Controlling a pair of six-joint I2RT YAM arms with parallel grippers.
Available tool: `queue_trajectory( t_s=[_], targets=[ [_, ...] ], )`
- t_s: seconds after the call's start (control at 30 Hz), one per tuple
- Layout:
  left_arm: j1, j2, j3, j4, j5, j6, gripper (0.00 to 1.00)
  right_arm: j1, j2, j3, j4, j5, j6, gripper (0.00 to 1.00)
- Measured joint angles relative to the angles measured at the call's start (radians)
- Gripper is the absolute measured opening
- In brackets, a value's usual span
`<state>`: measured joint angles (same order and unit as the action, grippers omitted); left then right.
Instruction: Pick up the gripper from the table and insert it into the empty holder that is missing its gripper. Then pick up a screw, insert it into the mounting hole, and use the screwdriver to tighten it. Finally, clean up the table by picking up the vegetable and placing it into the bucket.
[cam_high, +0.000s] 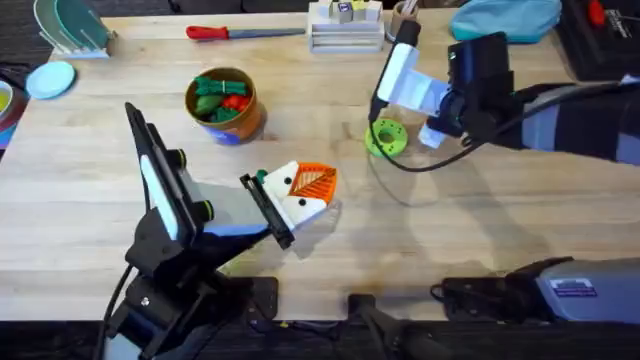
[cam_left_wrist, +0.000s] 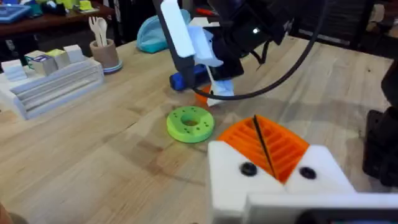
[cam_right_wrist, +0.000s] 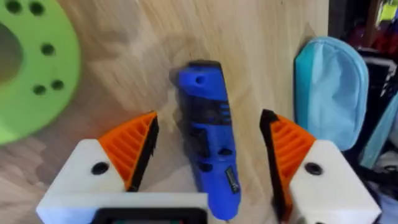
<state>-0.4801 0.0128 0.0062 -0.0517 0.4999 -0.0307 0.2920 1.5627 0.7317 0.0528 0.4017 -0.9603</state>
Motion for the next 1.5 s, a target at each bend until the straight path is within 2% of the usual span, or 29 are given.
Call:
queue_trajectory(
  t_s=[0.07,0.1,0.27,0.3,0.33,0.53,0.63,0.7,0.8,0.97,1.03,1.17,1.33,1.5],
  targets=[
    [0.000,0.000,0.000,0.000,0.000,0.000,0.021,0.033,-0.021,-0.011,-0.015,0.014,0.070,0.985],
    [0.000,0.000,0.000,0.000,-0.001,0.005,0.088,0.048,-0.034,-0.016,-0.024,0.017,0.100,0.985],
    [0.000,0.000,0.000,0.000,-0.003,0.004,0.859,0.105,-0.144,-0.038,-0.044,0.021,0.272,0.986],
    [0.000,0.000,0.000,0.000,-0.003,0.000,0.954,0.111,-0.173,-0.038,-0.044,0.021,0.305,0.986],
    [0.000,0.000,0.000,0.000,-0.003,0.000,0.982,0.118,-0.209,-0.038,-0.042,0.020,0.347,0.986],
    [0.000,0.000,0.000,0.004,-0.025,0.008,0.992,0.134,-0.379,-0.038,-0.039,-0.058,0.537,0.986],
    [0.000,0.000,0.000,0.034,-0.048,0.008,0.993,0.134,-0.419,-0.038,-0.038,-0.109,0.582,0.987],
    [0.000,0.000,0.010,0.016,-0.074,-0.008,0.993,0.134,-0.425,-0.038,-0.038,-0.131,0.599,0.987],
    [0.000,0.000,0.087,-0.153,-0.164,-0.081,0.992,0.134,-0.425,-0.038,-0.042,-0.157,0.616,0.987],
    [0.000,0.030,0.333,-0.474,-0.346,-0.230,0.992,0.134,-0.424,-0.038,-0.042,-0.207,0.630,0.986],
    [0.000,0.086,0.443,-0.568,-0.403,-0.276,0.993,0.134,-0.425,-0.038,-0.042,-0.219,0.639,0.986],
    [0.000,0.253,0.590,-0.659,-0.462,-0.321,0.993,0.134,-0.424,-0.038,-0.037,-0.231,0.644,0.987],
    [0.000,0.523,0.712,-0.817,-0.497,-0.353,0.993,0.134,-0.424,-0.038,-0.034,-0.235,0.647,0.986],
    [0.000,0.749,0.795,-0.891,-0.498,-0.452,0.992,0.134,-0.424,-0.038,-0.033,-0.235,0.647,0.984]
  ],
)
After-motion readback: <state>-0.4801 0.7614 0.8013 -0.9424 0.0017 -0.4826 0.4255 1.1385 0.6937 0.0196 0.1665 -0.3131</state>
